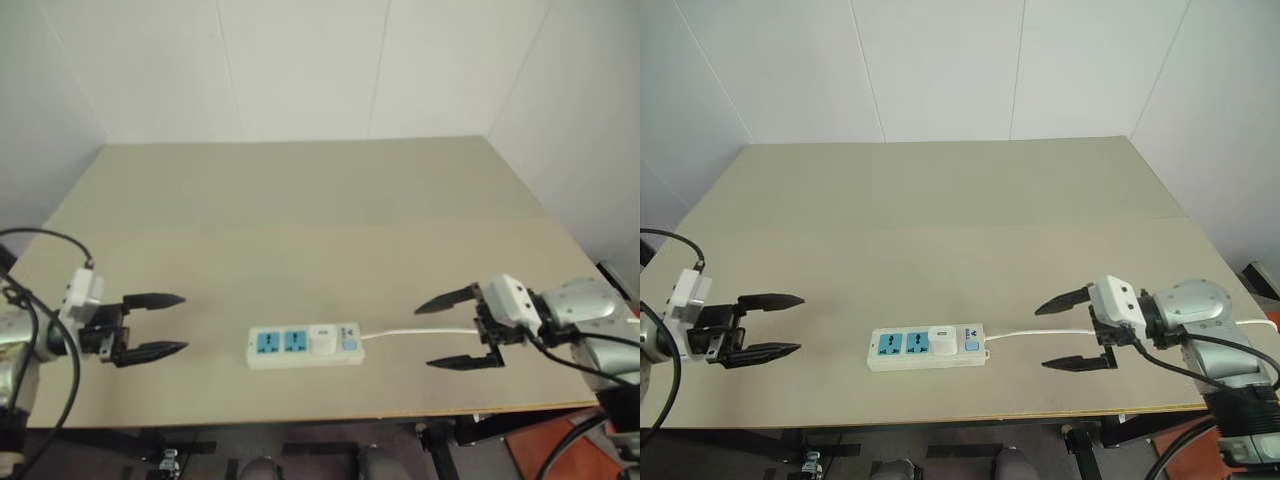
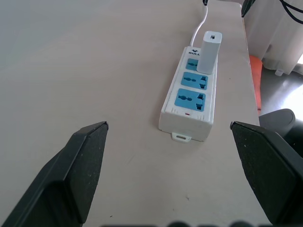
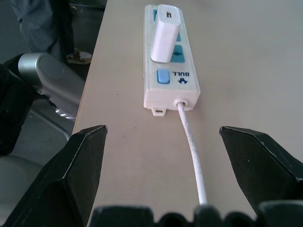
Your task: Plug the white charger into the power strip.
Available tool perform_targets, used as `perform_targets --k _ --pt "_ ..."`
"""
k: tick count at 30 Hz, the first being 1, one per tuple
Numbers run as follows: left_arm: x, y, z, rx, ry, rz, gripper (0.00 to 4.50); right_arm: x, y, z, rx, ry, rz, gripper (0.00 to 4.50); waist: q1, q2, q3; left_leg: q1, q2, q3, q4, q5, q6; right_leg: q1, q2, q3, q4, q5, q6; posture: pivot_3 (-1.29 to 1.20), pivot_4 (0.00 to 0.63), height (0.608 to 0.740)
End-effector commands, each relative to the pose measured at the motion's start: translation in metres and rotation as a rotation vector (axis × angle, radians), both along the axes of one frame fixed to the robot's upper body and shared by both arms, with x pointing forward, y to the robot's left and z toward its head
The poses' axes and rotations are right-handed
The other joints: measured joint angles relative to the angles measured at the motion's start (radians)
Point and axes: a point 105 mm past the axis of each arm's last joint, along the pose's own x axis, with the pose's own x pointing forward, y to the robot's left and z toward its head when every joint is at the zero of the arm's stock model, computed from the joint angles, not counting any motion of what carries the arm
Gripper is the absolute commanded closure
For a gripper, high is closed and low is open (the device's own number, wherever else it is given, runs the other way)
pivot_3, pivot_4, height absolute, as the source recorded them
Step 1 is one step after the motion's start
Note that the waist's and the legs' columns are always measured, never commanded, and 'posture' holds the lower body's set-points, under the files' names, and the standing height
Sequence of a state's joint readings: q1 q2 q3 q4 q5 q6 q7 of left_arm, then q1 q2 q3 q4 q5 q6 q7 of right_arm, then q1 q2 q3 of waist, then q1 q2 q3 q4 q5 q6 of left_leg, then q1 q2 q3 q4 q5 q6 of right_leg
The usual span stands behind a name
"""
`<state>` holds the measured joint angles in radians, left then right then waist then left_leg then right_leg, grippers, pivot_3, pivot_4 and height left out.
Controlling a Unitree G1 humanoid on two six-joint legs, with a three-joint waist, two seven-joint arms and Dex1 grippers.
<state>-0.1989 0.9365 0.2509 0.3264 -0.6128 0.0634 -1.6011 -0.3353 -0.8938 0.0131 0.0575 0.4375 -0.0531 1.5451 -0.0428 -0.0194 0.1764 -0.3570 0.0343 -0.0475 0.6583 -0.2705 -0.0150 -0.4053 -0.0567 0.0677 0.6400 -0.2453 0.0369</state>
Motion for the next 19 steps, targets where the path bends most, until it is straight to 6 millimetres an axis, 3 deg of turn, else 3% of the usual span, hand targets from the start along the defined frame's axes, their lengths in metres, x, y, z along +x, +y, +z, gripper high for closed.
perform_targets --k 1,8,19 --pt "0.002 -0.003 0.007 0.000 -0.051 0.003 0.00 -0.004 -0.005 0.012 0.004 -0.041 -0.004 0.03 0.000 0.000 0.000 0.000 0.000 0.000 0.000 0.000 0.000 0.000 0.000 0.000 0.000 0.000 0.000 0.00 0.150 0.740" --pt "-0.004 -0.006 0.003 -0.015 -0.037 0.011 0.00 -0.007 -0.013 0.012 0.012 -0.009 -0.069 0.03 -0.001 0.000 0.000 0.000 0.000 0.000 0.000 0.000 0.000 0.000 0.000 0.000 0.000 0.000 0.000 0.00 0.150 0.740" --pt "0.004 -0.014 0.009 -0.035 -0.072 0.002 0.00 -0.005 -0.013 0.010 0.004 -0.057 -0.095 0.03 0.000 0.000 0.000 0.000 0.000 0.000 0.000 0.000 0.000 0.001 0.000 0.000 0.000 0.000 0.001 0.00 0.150 0.740"
